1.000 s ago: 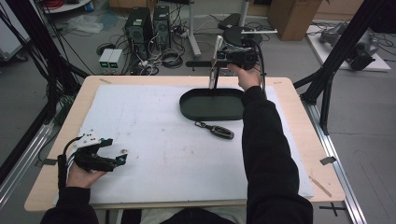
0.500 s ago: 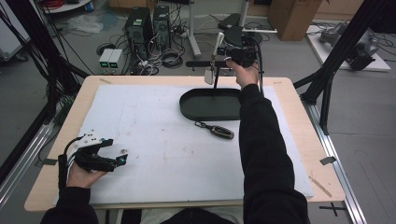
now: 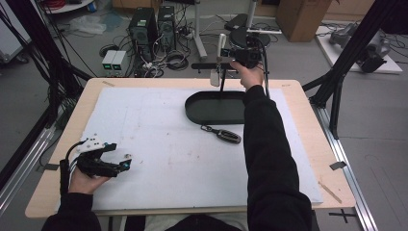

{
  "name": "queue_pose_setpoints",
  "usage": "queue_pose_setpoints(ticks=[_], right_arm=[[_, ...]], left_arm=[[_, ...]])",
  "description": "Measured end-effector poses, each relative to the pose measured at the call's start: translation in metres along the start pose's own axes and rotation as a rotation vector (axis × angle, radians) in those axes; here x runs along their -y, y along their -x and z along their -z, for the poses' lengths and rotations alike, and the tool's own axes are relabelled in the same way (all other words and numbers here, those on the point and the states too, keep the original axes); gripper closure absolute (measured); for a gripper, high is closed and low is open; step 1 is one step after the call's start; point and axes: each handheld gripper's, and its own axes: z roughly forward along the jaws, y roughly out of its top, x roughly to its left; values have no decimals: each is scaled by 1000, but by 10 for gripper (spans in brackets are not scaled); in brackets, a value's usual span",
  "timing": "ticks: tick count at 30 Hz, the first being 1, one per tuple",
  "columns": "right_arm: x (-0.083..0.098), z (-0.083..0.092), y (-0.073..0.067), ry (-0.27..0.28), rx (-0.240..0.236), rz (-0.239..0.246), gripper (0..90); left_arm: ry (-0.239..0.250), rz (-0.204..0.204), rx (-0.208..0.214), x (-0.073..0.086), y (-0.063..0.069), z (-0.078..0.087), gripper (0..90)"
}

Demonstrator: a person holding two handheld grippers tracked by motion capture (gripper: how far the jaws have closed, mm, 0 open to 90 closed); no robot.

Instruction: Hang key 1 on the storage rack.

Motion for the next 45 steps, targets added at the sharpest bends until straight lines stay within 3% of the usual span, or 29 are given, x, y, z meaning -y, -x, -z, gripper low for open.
queue_pose_setpoints(ticks=[5,8,10,12,15,21,25,28,36,45], right_arm=[[1,9,-5,-39,-12,39,527],[4,14,-10,-38,14,87,267],[7,16,-13,-44,70,96,90],[11,18,-11,-56,78,98,7],[18,20,-6,-88,59,88,6],[29,25,-6,-125,60,135,7],[37,27,-8,-182,106,184,7],[40,28,-11,-227,122,195,7],[45,35,-23,-265,108,240,7],[70,43,-26,-291,91,249,7]], left_arm=[[-3,-1,2,0,1,0,88],[-3,-2,1,0,1,0,88],[-3,-2,2,0,1,0,88],[-3,-2,2,0,1,0,88],[-1,1,2,0,1,0,88],[-4,0,0,0,1,0,88],[-2,2,1,0,1,0,88],[-5,-2,2,0,1,0,88],[-5,-3,-1,0,1,1,87],[-5,0,-1,-1,1,0,88]])
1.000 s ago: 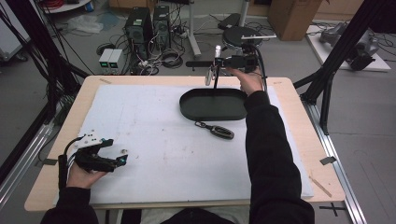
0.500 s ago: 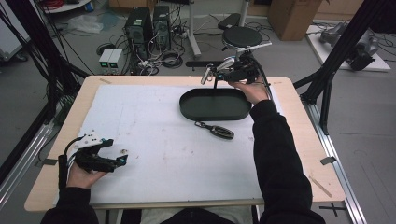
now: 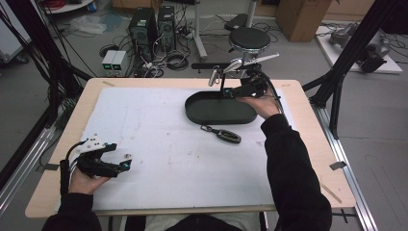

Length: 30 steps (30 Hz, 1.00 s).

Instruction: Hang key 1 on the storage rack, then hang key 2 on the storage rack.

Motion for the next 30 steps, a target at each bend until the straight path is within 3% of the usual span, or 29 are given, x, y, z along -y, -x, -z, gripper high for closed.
queue_pose_setpoints(ticks=[16,23,30], right_arm=[[49,-19,-19,-95,-36,50,7],[57,-28,-30,-126,-44,87,7],[65,-40,-35,-161,-60,95,7]], left_arm=[[-4,-5,1,-1,1,-1,88],[-6,-7,3,-1,0,-1,88],[-6,-6,4,-1,0,-1,88]])
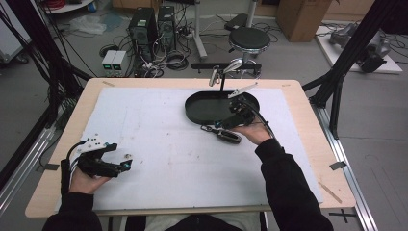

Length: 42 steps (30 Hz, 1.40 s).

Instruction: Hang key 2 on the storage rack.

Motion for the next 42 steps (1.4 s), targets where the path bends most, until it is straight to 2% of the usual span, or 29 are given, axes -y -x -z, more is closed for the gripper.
queue_pose_setpoints(ticks=[9,17,26,34,40,42], right_arm=[[9,-20,-8,-68,-19,11,7],[13,-35,-12,-118,-23,44,7],[17,-52,-17,-173,-10,70,8],[20,-66,-16,-217,-13,63,11],[22,-72,-11,-222,-10,50,66],[22,-73,-9,-221,-10,46,179]], left_arm=[[1,0,-1,0,0,0,88],[2,1,0,0,0,0,88],[1,0,0,0,0,0,88],[0,-1,-1,0,0,0,88],[0,0,-3,0,0,0,88],[1,-1,-3,0,0,0,88]])
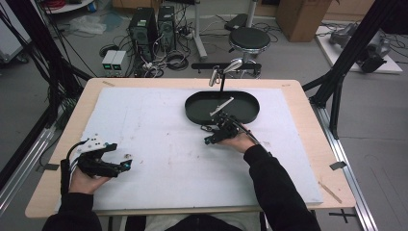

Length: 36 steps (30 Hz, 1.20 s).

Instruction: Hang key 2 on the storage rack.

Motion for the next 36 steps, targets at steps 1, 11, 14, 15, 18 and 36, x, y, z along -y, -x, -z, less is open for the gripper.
queue_pose_setpoints(ticks=[1,11,14,15,18,36], right_arm=[[0,0,2,6,0,7,207],[0,2,5,13,89,33,542],[0,2,3,12,100,54,607],[-1,2,2,15,102,60,633],[-1,3,-1,10,91,34,737],[0,17,-2,41,63,-1,868]], left_arm=[[0,0,-1,0,0,0,88],[3,1,-2,0,0,0,88],[5,3,-1,0,0,0,88],[3,2,1,0,-1,0,88],[6,3,-1,0,-1,1,88],[8,3,-2,0,-1,1,88]])
